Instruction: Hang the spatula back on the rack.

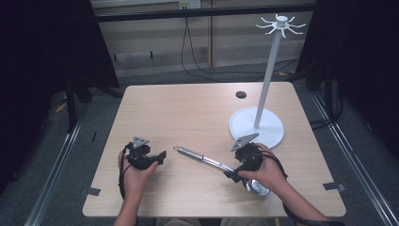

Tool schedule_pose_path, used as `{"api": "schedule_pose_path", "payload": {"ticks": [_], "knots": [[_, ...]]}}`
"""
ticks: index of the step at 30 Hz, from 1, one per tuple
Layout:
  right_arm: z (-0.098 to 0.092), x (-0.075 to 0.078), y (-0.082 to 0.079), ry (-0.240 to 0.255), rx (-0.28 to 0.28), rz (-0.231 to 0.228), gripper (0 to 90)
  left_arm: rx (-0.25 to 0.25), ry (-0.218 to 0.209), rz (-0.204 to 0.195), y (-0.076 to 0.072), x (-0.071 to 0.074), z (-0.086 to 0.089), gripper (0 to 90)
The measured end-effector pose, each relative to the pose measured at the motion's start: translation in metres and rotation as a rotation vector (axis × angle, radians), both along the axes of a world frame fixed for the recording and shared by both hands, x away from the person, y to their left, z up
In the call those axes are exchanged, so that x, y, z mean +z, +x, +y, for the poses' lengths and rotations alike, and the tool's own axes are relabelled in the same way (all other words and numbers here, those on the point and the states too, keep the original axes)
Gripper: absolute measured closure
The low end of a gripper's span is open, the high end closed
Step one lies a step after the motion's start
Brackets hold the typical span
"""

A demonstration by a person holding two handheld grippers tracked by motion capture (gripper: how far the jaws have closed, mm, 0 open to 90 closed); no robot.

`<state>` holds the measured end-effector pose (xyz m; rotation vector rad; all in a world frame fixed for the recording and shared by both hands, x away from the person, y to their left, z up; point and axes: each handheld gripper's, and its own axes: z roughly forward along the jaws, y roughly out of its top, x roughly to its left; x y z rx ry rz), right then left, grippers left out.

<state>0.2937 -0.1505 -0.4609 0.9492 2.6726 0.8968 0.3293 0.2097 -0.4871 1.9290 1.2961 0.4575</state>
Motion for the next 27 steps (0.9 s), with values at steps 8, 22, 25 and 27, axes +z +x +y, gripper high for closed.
{"api": "schedule_pose_path", "payload": {"ticks": [8,22,25,27], "knots": [[0.016,-0.006,0.009,-0.042,0.03,0.037,13.4,0.015,-0.008,0.001,-0.003,0.0,0.005,29.7],[0.047,-0.015,0.026,-0.13,0.047,0.135,40.9,0.015,-0.002,0.009,-0.005,0.001,0.01,30.2],[0.052,-0.015,0.027,-0.158,0.04,0.157,46.1,0.018,-0.014,0.014,-0.006,0.001,0.013,30.0],[0.056,-0.015,0.03,-0.206,0.057,0.143,50.0,0.02,-0.009,0.015,-0.006,0.001,0.014,29.6]]}}
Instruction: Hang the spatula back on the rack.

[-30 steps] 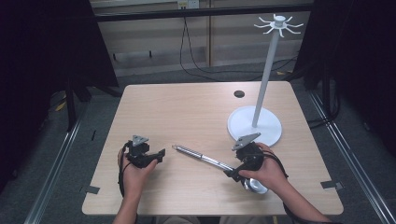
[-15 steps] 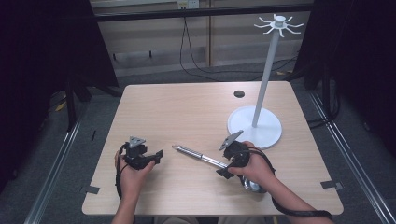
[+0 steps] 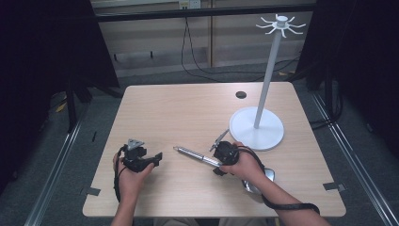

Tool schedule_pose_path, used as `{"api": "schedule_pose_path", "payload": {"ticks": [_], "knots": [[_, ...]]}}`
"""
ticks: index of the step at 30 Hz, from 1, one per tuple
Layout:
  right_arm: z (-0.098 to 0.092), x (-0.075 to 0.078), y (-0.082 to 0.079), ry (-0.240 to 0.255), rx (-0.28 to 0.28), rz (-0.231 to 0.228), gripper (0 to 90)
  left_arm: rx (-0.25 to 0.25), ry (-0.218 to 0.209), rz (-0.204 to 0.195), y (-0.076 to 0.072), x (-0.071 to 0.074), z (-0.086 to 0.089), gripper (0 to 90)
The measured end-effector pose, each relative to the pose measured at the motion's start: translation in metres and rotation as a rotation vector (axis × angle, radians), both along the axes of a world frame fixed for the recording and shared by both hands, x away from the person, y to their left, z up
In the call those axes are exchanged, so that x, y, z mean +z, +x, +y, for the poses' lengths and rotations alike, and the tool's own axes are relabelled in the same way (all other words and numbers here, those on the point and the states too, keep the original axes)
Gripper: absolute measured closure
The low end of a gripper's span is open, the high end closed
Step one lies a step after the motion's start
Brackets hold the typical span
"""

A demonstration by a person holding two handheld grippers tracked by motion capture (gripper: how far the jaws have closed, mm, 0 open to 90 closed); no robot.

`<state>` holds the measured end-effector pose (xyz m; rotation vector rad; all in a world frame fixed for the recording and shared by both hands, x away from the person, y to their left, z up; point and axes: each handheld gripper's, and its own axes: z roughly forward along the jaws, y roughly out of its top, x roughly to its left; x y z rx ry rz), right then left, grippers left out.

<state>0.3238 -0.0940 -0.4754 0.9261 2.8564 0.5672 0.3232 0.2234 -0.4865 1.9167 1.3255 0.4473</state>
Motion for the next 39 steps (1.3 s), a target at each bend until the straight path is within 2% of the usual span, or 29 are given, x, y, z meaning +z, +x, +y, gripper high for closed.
{"api": "schedule_pose_path", "payload": {"ticks": [2,3,4,5,10,11,13,14,15,18,21,22,23,25,27,39], "knots": [[0.004,0.002,0.002,-0.02,0.003,0.016,56.8,0.003,-0.003,0.0,0.0,0.0,0.0,29.5],[0.007,0.003,0.003,-0.031,0.017,0.026,67.2,0.001,-0.002,0.001,0.0,0.0,0.0,29.5],[0.007,0.003,0.003,-0.031,0.017,0.026,67.2,0.0,-0.003,0.0,-0.001,0.0,0.0,29.4],[0.01,0.004,0.003,-0.049,0.024,0.021,74.4,0.0,-0.001,0.001,-0.001,0.0,0.0,29.4],[0.014,0.006,0.003,-0.085,0.047,0.023,75.8,-0.002,0.002,0.002,-0.001,0.0,-0.001,29.4],[0.015,0.006,0.002,-0.096,0.036,0.033,75.9,-0.001,0.002,0.001,-0.001,0.0,-0.001,29.4],[0.014,0.006,0.003,-0.087,0.056,0.019,76.1,-0.002,-0.004,0.001,-0.001,0.0,-0.002,29.4],[0.011,0.006,0.003,-0.063,0.032,0.029,76.2,-0.003,-0.005,0.002,-0.001,0.0,-0.002,29.2],[0.011,0.006,0.003,-0.063,0.032,0.029,76.2,-0.005,-0.005,0.003,-0.001,0.0,-0.002,29.2],[-0.001,0.012,0.002,0.014,0.024,0.006,76.1,-0.009,0.002,0.004,0.0,-0.001,-0.002,27.2],[-0.005,0.018,0.001,0.034,0.014,0.002,76.1,-0.012,0.001,0.005,0.0,-0.001,-0.003,25.7],[-0.006,0.02,0.001,0.041,0.008,-0.005,76.1,-0.015,0.003,0.004,0.0,-0.001,-0.004,25.0],[-0.012,0.026,0.001,0.074,-0.006,-0.021,76.1,-0.013,0.002,0.003,0.0,-0.001,-0.004,23.1],[-0.015,0.028,0.002,0.091,-0.006,-0.031,76.1,-0.023,0.0,0.004,0.0,-0.001,-0.005,22.1],[-0.024,0.033,0.002,0.139,-0.026,-0.052,76.1,-0.024,-0.013,0.002,0.0,-0.001,-0.007,19.4],[-0.053,0.056,-0.002,0.256,-0.092,-0.141,76.2,-0.036,-0.024,-0.007,-0.001,0.0,-0.01,16.1]]}}
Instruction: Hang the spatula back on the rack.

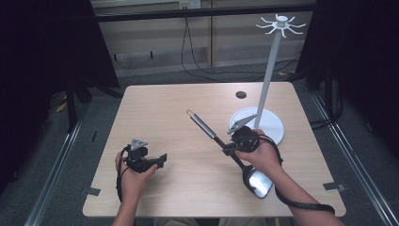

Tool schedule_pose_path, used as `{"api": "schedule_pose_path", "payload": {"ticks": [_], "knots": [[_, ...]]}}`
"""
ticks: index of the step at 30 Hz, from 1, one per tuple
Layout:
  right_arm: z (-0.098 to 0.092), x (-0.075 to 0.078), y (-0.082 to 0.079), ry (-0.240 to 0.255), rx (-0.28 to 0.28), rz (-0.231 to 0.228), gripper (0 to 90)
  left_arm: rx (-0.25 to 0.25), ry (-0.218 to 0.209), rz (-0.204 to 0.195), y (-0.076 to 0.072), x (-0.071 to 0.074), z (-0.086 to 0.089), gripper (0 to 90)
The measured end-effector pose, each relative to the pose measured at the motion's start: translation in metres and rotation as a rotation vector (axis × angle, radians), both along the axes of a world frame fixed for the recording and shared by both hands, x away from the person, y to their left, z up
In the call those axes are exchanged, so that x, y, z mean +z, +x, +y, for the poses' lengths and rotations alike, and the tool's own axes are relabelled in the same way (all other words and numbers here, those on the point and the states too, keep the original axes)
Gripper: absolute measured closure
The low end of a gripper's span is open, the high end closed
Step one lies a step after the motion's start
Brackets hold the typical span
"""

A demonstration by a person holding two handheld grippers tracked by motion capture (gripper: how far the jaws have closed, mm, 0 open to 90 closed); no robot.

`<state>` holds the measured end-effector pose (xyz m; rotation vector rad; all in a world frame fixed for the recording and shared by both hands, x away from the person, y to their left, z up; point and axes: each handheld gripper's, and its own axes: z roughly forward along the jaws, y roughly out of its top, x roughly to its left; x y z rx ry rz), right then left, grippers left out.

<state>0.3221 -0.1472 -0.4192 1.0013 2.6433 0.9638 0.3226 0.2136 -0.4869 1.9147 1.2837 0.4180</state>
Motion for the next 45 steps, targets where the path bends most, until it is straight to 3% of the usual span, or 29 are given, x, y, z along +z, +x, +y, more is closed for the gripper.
{"api": "schedule_pose_path", "payload": {"ticks": [7,10,24,40,45], "knots": [[-0.01,0.014,-0.004,0.059,-0.033,-0.053,76.2,-0.006,-0.001,-0.003,0.0,-0.001,-0.001,16.1],[-0.015,0.022,-0.007,0.112,-0.046,-0.086,76.2,-0.009,-0.002,-0.004,0.0,0.0,-0.002,16.0],[-0.039,0.04,-0.017,0.214,-0.129,-0.184,76.2,-0.013,0.001,-0.015,-0.001,0.0,-0.004,12.6],[-0.06,0.057,-0.029,0.257,-0.176,-0.269,76.3,-0.024,-0.003,-0.015,0.0,0.0,-0.009,12.6],[-0.066,0.06,-0.03,0.265,-0.185,-0.276,76.3,-0.026,-0.005,-0.012,0.0,0.0,-0.01,11.9]]}}
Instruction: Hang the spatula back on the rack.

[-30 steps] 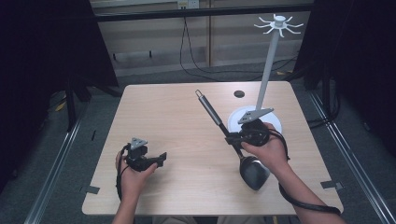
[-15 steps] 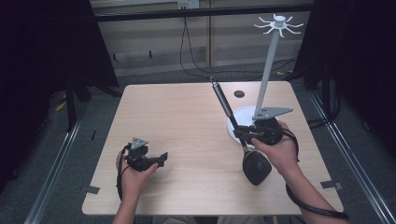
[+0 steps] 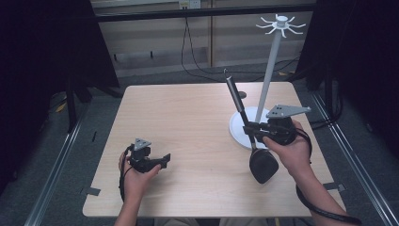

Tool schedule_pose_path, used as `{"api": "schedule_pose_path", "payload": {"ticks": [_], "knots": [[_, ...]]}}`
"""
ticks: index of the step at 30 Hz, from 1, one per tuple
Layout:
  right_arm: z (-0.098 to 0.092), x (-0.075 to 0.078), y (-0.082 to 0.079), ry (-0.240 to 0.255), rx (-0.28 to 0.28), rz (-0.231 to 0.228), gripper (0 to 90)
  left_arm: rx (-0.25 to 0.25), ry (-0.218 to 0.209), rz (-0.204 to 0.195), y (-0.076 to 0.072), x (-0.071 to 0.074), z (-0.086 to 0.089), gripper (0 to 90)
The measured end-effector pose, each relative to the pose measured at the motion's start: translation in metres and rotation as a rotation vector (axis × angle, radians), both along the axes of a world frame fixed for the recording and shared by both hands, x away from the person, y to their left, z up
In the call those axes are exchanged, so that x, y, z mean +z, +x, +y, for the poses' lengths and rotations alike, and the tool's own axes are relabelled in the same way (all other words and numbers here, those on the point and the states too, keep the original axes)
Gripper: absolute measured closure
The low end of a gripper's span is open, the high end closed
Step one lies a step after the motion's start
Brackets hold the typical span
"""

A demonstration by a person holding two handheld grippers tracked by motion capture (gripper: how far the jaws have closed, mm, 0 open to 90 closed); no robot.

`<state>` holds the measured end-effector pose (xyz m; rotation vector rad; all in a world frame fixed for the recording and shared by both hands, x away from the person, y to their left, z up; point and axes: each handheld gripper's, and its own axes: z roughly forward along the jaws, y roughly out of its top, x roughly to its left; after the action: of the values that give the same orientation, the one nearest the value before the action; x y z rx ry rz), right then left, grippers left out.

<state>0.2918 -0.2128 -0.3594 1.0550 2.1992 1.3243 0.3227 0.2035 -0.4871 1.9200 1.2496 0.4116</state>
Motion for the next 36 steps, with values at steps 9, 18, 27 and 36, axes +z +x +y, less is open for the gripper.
{"api": "schedule_pose_path", "payload": {"ticks": [9,18,27,36], "knots": [[-0.013,0.007,-0.005,0.01,-0.029,-0.029,76.3,-0.01,0.002,-0.001,0.001,0.0,-0.003,10.7],[-0.021,0.013,-0.008,0.024,-0.055,-0.052,76.3,-0.013,0.006,-0.006,0.002,0.0,-0.007,10.2],[-0.03,0.021,-0.011,0.034,-0.079,-0.067,76.3,-0.023,0.01,-0.007,0.003,0.0,-0.01,10.2],[-0.039,0.028,-0.014,0.049,-0.101,-0.086,76.3,-0.028,0.013,-0.005,0.002,0.0,-0.012,10.3]]}}
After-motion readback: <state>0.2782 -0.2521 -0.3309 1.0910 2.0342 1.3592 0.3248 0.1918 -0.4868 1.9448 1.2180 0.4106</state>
